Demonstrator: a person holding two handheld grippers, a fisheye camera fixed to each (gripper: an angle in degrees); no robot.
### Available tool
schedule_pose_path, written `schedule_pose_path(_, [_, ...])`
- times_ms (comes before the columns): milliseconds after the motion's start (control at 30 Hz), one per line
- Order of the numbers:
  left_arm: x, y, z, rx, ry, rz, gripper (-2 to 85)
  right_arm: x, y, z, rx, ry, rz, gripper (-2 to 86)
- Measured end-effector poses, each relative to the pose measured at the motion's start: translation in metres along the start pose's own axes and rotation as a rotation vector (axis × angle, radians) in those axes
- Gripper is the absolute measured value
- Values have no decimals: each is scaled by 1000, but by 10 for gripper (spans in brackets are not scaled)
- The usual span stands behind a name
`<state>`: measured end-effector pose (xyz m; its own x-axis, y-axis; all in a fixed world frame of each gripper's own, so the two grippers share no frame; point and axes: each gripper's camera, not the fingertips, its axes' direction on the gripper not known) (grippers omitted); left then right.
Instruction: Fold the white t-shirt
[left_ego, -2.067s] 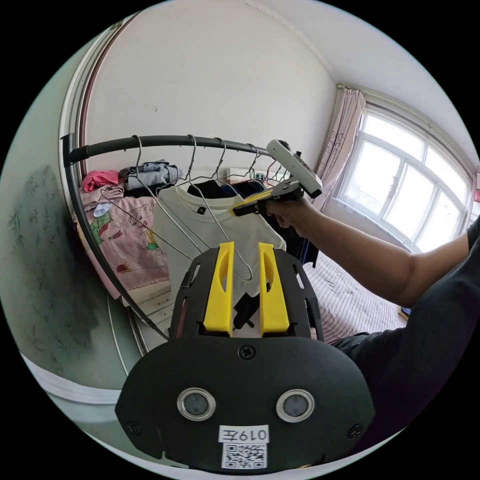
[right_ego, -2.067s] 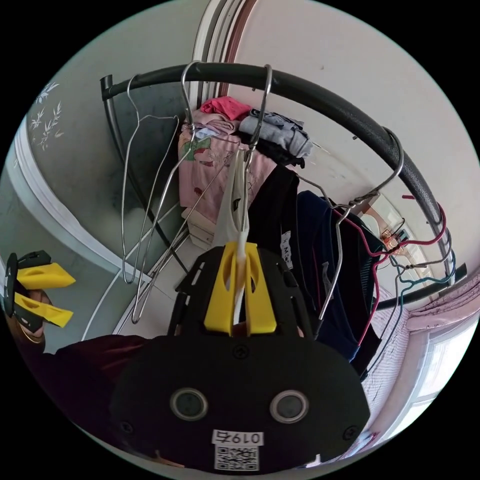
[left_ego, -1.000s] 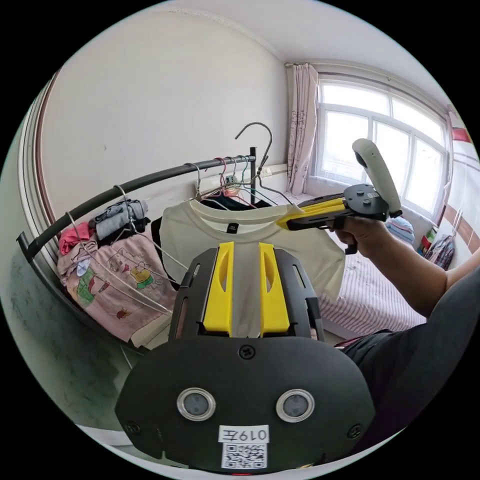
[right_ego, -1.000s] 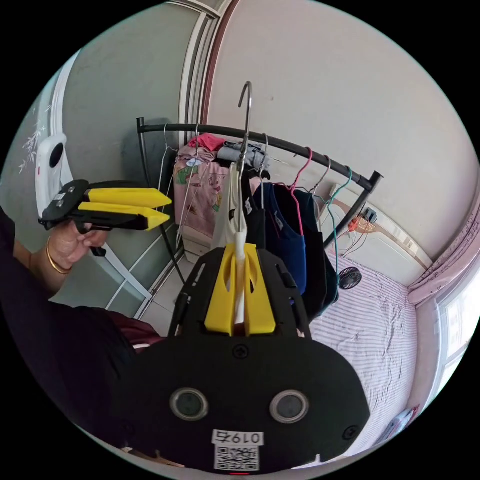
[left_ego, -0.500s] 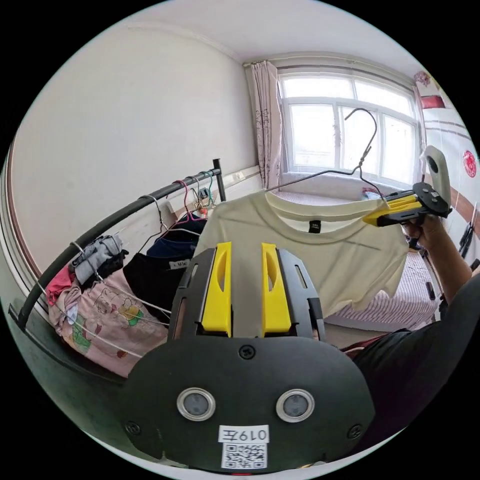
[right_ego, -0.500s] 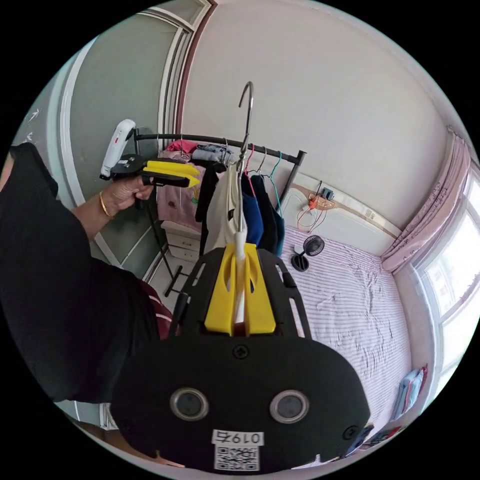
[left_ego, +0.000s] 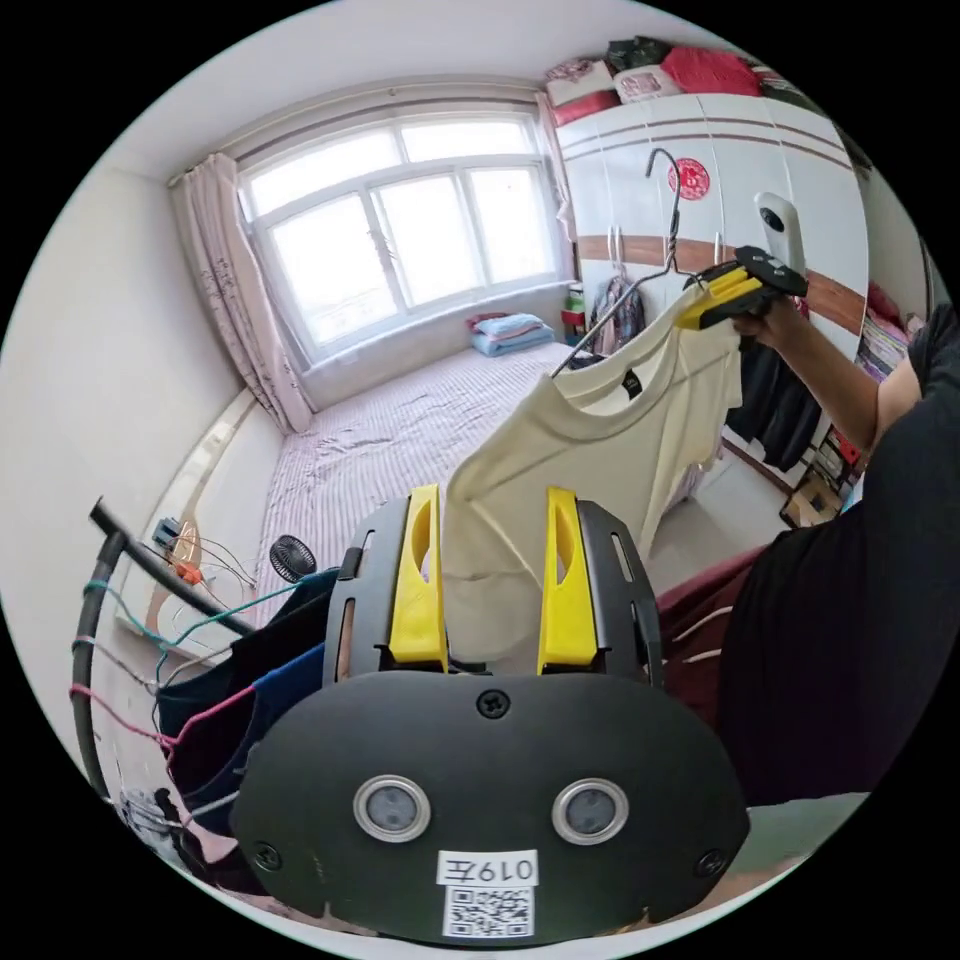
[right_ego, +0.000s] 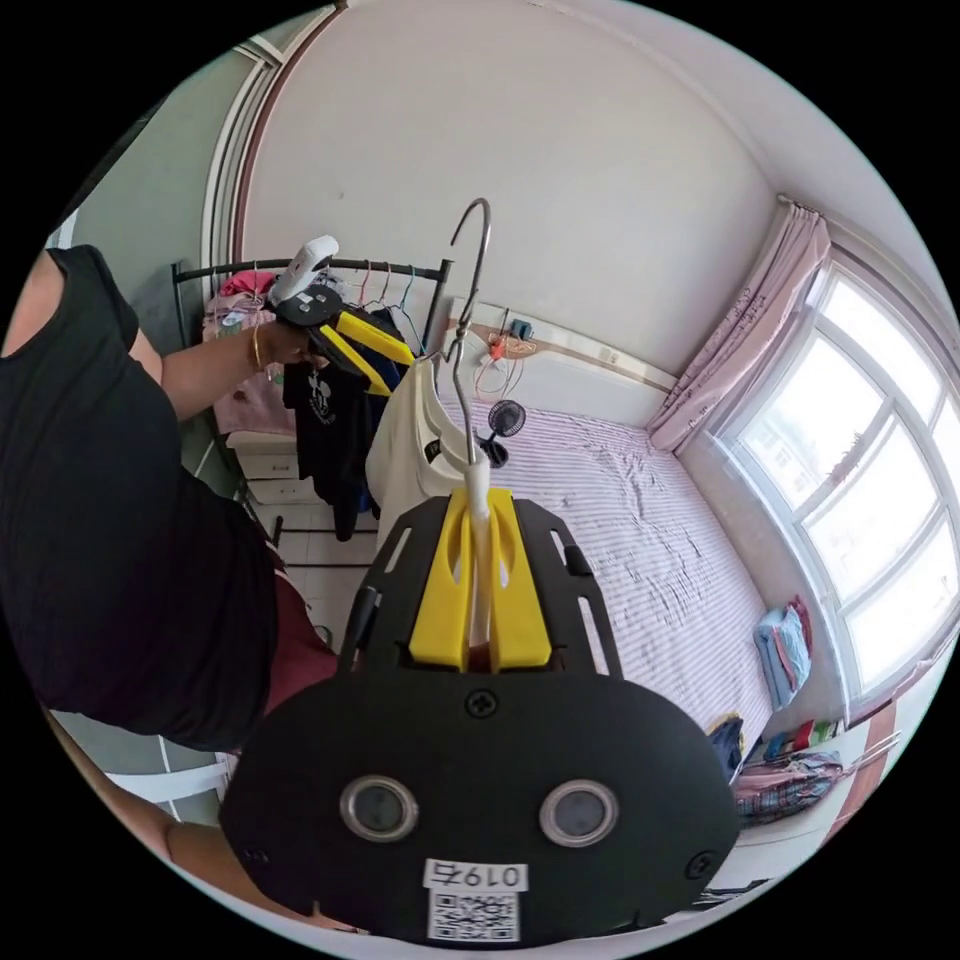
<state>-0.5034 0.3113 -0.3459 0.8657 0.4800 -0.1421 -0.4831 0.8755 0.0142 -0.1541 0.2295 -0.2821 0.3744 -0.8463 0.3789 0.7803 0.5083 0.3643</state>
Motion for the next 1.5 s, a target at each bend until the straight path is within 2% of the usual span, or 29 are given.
schedule_pose_path(67, [0,-19,31,1,-15,35,145,16,22,-12,-22,49,43,-9])
schedule_pose_path(233, [-8,-79,101,60,116,50,148,61,69,-39,-3,83,123,-9])
schedule_pose_path(533, [16,-232,228,120,83,297,149,172,159,-66,87,87,126,-9])
schedule_pose_path(700, [22,-313,312,83,285,411,98,247,195,-60,96,75,104,-8])
schedule_pose_path(800, [26,-345,359,43,308,425,49,294,214,-47,80,73,128,-8])
schedule_pose_path(1100, [27,-401,494,-238,336,451,28,397,248,48,-7,-19,284,-8])
schedule_pose_path(1500, [-34,-473,623,-344,567,661,21,539,217,152,-184,-199,489,-8])
